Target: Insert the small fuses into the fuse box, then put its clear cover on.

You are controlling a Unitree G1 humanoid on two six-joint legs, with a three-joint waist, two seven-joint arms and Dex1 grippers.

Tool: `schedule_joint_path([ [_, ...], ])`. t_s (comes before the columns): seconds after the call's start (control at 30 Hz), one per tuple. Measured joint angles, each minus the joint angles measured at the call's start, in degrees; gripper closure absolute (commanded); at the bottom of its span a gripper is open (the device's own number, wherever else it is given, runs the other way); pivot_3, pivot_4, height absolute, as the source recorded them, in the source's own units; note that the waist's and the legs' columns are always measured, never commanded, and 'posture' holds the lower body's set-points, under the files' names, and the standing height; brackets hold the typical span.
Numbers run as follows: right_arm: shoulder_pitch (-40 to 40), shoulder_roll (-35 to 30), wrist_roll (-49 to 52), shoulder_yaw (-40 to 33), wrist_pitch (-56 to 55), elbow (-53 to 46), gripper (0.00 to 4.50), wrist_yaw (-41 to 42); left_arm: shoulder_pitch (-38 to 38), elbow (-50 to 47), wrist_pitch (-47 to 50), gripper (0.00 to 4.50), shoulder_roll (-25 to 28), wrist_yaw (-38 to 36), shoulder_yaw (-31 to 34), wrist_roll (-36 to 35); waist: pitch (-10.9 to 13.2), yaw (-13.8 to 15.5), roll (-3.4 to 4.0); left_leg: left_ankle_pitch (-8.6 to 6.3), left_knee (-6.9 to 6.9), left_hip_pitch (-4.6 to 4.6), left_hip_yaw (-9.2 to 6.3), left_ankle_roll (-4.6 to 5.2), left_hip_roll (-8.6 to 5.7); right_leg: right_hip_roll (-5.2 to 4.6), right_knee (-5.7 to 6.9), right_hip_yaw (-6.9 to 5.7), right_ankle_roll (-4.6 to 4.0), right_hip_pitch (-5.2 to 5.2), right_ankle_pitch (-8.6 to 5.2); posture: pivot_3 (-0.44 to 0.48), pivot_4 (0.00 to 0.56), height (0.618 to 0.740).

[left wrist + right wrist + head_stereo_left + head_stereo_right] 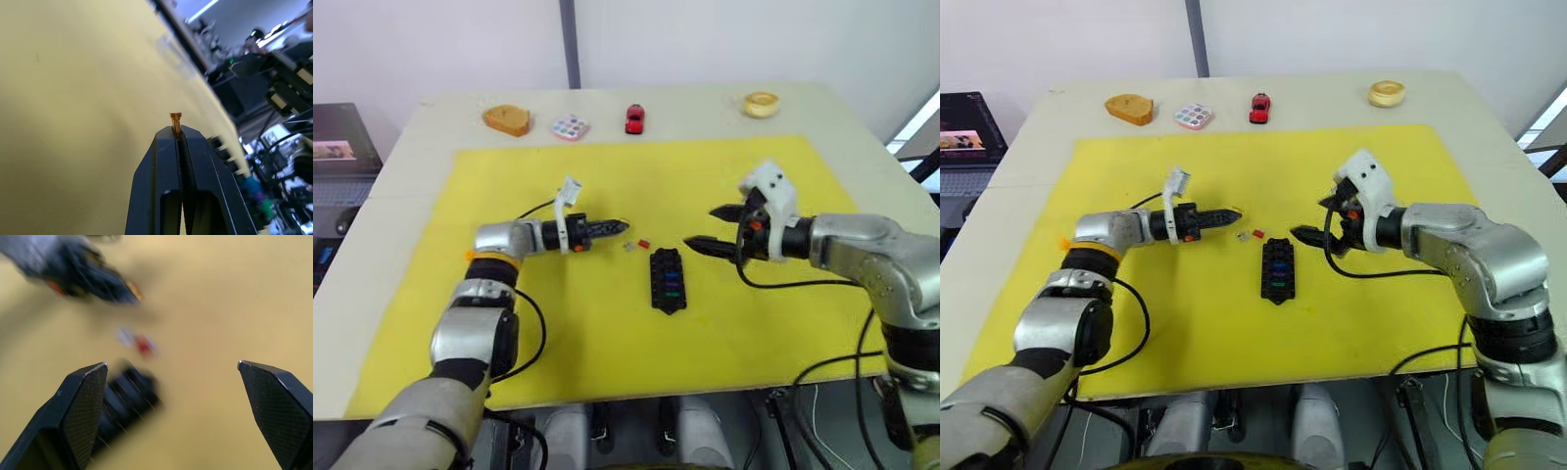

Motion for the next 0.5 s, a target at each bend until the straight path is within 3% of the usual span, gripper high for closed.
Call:
schedule_joint_path([
  [0.17, -9.97, 4.07, 7.03, -4.29, 3.28, 8.91, 0.00, 2.07, 6.75, -25.98, 10.20, 4.42, 3.99, 4.10, 5.17, -10.99, 0.01, 0.47, 0.02, 0.00, 0.04, 0.02, 0.00, 0.00, -0.08, -0.04, -0.06, -0.05, 0.00, 0.11, 0.00, 0.000, 0.150, 0.740],
  [0.2, -12.39, 4.66, 8.59, -4.21, 4.29, 11.01, 0.26, 3.51, 7.95, -31.58, 12.47, 4.48, 4.90, 5.18, 5.83, -13.56, 0.01, 0.73, 0.02, 0.00, 0.05, 0.02, -0.01, 0.00, -0.08, -0.05, -0.05, -0.06, 0.00, 0.12, 0.00, 0.000, 0.150, 0.740],
  [0.3, -18.87, 5.84, 11.88, -3.81, 6.21, 15.87, 1.33, 7.14, 8.73, -43.60, 16.45, 4.50, 6.92, 7.63, 6.66, -19.43, 0.02, 1.48, 0.03, -0.01, 0.06, 0.04, -0.02, 0.00, -0.09, 0.00, -0.04, -0.07, -0.01, 0.14, 0.00, 0.000, 0.150, 0.740],
  [0.5, -25.91, 6.50, 14.11, -1.83, 8.10, 21.32, 4.39, 12.91, 7.88, -51.69, 18.20, 4.50, 8.95, 12.54, 7.36, -26.58, 0.01, 1.48, 0.03, -0.01, 0.04, 0.05, -0.01, -0.01, -0.17, 0.06, -0.03, -0.07, -0.01, 0.17, 0.00, 0.000, 0.150, 0.740],
])
